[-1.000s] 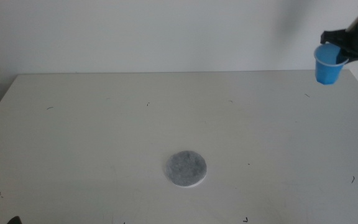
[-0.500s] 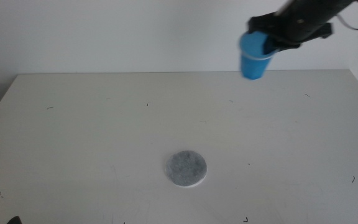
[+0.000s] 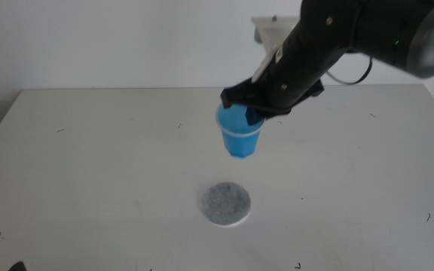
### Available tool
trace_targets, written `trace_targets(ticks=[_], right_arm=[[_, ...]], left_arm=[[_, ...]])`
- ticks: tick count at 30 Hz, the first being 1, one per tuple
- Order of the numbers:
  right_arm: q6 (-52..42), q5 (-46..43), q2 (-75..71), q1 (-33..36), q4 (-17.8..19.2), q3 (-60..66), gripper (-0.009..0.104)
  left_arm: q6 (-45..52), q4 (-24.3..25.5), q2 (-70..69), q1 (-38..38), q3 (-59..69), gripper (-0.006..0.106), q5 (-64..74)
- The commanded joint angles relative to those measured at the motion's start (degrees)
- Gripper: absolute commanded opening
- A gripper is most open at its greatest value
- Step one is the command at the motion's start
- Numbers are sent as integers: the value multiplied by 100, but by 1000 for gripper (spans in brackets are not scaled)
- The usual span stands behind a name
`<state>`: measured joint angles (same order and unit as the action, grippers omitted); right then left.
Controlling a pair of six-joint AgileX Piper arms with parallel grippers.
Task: Place an empty cup on a cup mat.
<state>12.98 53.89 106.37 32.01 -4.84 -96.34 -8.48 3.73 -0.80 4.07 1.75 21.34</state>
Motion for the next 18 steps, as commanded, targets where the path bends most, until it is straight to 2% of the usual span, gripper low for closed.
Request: trace_targets(ticks=[1,13,18], right_arm=[[-32,-289,-213,96,15,16,-1],[-136,-591,420,321,-110,338,-1],[-322,-602,670,321,-270,338,-1]], left_arm=[[-62,2,-18,-6,-34,105,-384],[-62,2,-18,-6,-34,105,-384],[-62,2,-18,-6,-34,105,-384]])
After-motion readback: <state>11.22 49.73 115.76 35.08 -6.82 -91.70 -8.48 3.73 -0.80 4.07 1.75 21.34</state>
